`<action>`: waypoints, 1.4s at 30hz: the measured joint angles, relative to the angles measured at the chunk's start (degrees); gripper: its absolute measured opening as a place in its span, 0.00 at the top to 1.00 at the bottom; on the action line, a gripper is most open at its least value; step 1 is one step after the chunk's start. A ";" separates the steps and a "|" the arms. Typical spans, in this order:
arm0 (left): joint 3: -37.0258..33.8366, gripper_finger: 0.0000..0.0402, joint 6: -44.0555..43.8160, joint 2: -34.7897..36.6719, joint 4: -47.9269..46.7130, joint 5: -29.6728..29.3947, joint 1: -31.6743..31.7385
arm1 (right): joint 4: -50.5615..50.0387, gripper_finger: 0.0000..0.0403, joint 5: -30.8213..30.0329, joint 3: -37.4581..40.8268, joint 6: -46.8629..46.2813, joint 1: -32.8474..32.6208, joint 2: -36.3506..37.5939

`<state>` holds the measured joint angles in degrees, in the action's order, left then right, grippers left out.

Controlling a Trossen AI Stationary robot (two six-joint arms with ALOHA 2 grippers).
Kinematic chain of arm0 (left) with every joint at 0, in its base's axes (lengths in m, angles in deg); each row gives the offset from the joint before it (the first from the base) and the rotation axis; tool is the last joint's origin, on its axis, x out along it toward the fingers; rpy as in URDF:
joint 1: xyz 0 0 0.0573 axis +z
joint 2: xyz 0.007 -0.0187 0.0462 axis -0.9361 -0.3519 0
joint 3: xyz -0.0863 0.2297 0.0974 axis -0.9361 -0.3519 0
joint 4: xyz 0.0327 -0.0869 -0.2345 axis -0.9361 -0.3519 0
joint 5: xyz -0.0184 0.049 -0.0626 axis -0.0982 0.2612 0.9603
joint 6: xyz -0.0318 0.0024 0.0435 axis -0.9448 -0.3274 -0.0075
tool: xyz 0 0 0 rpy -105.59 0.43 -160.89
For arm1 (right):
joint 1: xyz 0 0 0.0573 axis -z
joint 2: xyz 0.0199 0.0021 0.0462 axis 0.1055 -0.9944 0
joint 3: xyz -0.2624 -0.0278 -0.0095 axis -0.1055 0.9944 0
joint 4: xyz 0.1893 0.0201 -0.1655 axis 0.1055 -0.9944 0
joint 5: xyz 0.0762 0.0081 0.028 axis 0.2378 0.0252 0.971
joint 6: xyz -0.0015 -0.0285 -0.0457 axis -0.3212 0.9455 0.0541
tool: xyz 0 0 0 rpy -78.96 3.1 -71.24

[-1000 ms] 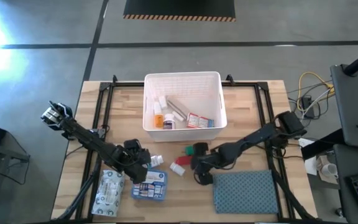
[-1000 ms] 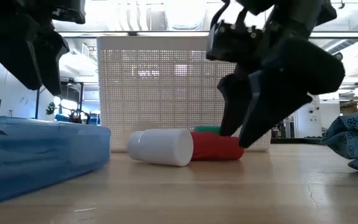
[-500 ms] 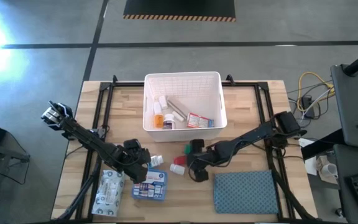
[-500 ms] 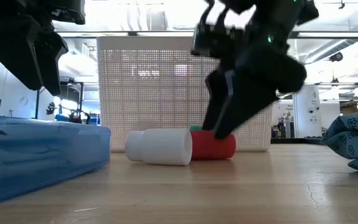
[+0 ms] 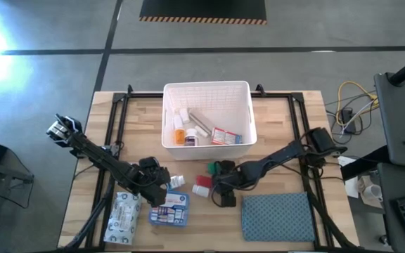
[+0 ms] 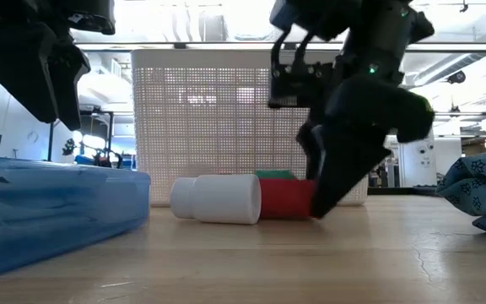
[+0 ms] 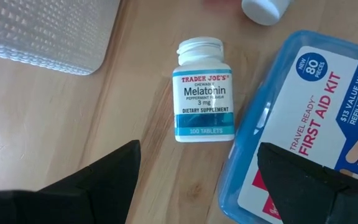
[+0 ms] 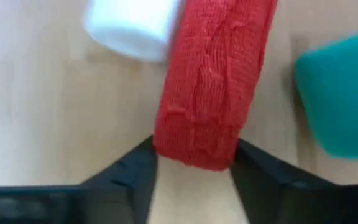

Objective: Pick & place medical supplies in basket/bin
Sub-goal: Put the pink bandage into the white bin, then put the blue medicine bottle into the white bin

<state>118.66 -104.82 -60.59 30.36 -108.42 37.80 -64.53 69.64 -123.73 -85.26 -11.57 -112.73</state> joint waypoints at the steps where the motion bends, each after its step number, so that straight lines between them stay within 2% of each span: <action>1: -0.01 0.26 0.00 0.00 0.09 -0.05 0.00 | 0.50 0.61 0.03 -0.16 -0.25 0.00 0.36; 5: -0.04 0.26 -0.02 0.00 0.06 -0.06 0.00 | 0.67 0.83 -0.48 -0.91 -2.72 0.17 1.76; 8: -0.04 0.26 -0.04 0.00 0.05 -0.08 0.00 | -0.57 0.92 -0.02 -1.98 -4.45 0.09 2.60; 15: -0.04 0.26 -0.04 0.00 0.08 -0.14 0.00 | -9.89 0.95 -2.87 -7.96 -11.33 -2.12 4.69; 24: -0.04 0.26 -0.04 0.00 0.08 -0.18 0.00 | -19.89 0.97 -15.91 -21.92 -14.73 -4.28 8.44; 29: -0.04 0.26 -0.14 0.00 0.16 -0.20 0.00 | -24.96 0.97 -22.97 -30.77 -13.81 -1.36 11.54; 31: -0.04 0.26 -0.50 0.00 0.24 -0.35 0.00 | -28.56 0.97 -22.15 -33.66 -14.58 2.51 12.20; 35: -0.04 0.26 -0.81 0.00 0.69 -1.51 -0.02 | -37.04 0.93 -13.83 -37.30 -13.93 14.73 12.58; 39: -0.04 0.26 -1.07 0.00 0.69 -1.52 -0.02 | -39.16 0.77 -5.30 -37.74 -9.72 24.84 12.30; 42: -0.04 0.26 -2.50 0.00 0.70 -1.50 -0.02 | -38.98 0.61 0.19 -37.76 -9.07 27.96 12.37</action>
<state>118.61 -107.33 -60.59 31.06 -109.93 37.78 -103.51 69.84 -161.49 -94.33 16.39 -100.36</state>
